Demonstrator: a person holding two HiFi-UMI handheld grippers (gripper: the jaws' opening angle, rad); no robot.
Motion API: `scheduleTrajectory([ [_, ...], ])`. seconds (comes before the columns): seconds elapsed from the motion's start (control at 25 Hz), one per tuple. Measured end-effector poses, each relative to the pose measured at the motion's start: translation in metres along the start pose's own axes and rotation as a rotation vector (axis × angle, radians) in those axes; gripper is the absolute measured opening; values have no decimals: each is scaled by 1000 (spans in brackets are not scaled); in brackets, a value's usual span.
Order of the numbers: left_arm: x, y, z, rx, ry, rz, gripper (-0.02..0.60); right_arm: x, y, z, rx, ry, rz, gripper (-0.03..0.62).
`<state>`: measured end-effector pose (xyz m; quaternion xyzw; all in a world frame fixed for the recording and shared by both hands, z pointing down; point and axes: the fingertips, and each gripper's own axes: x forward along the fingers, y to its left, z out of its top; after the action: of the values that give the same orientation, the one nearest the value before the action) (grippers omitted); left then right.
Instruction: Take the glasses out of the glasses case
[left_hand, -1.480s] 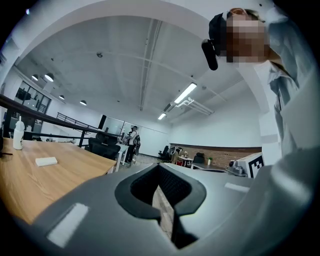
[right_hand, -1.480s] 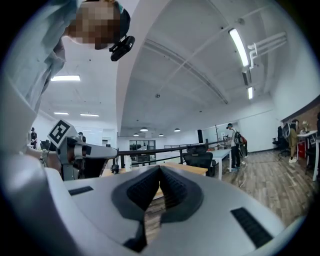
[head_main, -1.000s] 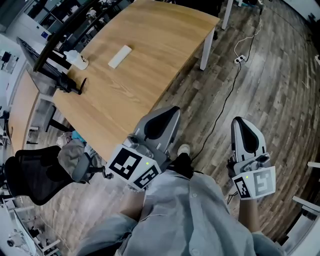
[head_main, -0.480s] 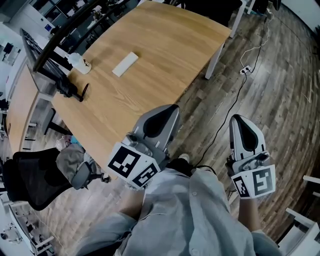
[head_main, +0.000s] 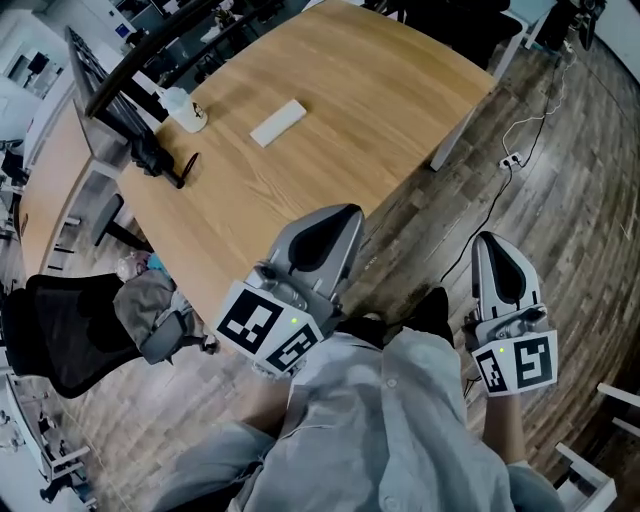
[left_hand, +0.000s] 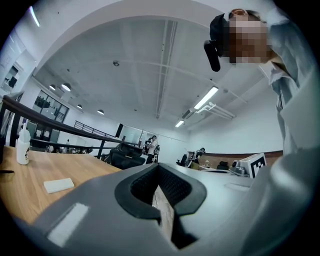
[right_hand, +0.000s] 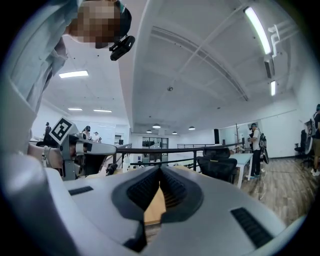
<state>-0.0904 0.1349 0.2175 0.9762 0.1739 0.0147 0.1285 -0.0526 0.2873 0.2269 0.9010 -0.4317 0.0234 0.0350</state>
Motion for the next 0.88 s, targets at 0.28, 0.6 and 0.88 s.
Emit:
scheduleTrajectory([
  [0.28, 6, 18, 8, 12, -37, 81, 5, 29, -11, 5, -6, -32, 72, 2],
  [0.6, 38, 45, 13, 23, -65, 219, 5, 87, -42, 2, 11, -54, 209, 2],
  [0.88, 74, 72, 28, 33, -90, 391, 5, 149, -81, 14, -4, -64, 363, 2],
])
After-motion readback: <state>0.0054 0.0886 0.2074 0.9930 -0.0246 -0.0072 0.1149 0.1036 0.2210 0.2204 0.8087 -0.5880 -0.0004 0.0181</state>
